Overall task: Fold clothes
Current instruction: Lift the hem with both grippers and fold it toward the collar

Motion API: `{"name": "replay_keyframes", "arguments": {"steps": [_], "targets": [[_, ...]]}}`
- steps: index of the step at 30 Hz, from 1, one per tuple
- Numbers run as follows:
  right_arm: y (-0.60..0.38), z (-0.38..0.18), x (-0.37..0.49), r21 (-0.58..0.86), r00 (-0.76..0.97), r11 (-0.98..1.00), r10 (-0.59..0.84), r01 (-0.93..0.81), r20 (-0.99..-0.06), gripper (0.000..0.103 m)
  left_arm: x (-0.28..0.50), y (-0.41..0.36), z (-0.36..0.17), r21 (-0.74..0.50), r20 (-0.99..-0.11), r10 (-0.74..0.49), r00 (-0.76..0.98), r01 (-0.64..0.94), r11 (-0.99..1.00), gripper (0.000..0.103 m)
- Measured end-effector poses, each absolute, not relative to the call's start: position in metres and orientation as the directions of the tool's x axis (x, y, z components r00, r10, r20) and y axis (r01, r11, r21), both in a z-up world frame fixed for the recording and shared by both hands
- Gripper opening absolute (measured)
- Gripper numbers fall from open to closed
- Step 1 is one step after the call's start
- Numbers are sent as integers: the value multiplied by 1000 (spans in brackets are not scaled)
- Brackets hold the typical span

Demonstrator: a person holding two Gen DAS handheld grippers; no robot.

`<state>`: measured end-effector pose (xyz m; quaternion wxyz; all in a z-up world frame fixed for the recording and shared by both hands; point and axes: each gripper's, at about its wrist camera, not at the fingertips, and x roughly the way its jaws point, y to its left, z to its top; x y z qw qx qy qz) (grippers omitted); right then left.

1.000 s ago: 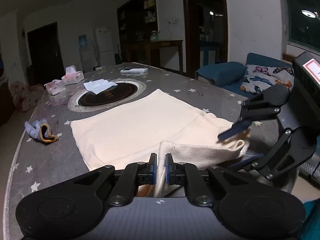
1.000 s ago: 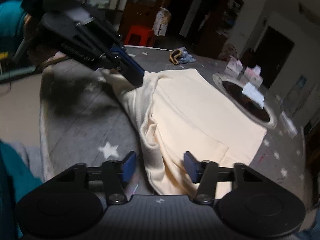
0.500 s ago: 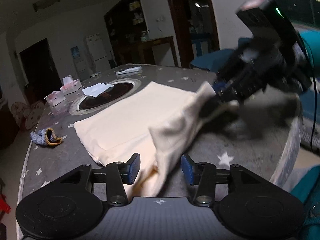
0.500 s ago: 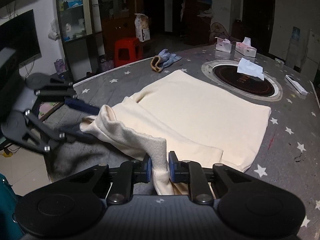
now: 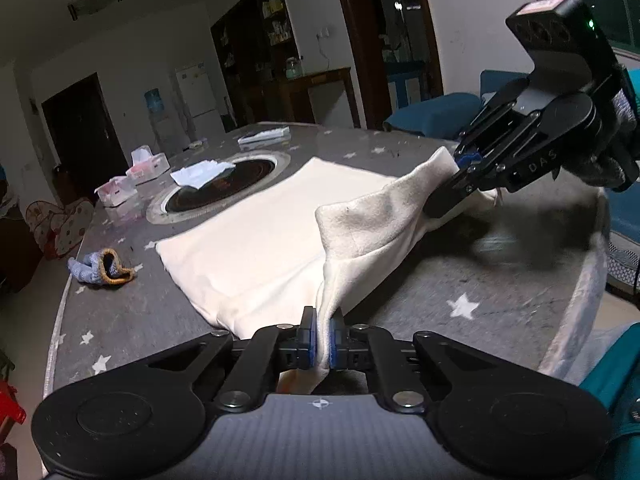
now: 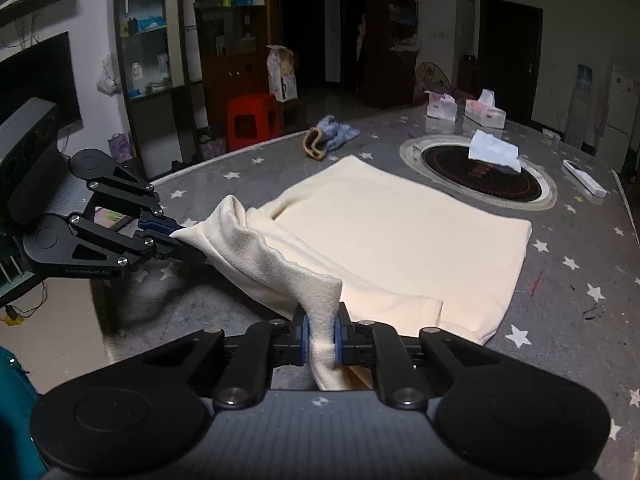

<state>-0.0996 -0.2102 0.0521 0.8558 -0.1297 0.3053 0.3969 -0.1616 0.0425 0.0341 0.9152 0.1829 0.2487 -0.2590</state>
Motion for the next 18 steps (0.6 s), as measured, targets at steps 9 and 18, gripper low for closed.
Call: {"name": "replay_keyframes", "arguments": {"steps": [9,18], "targets": [[-234,87,-162,35,437,594,629,-803,-644,10,-213,46,66,84,-551,-486,678,625,776,6],[-242,128,-153,29,441,597,624,-802,-646,10,-189,40,101,61,-519,-520,679,636,769,6]]}}
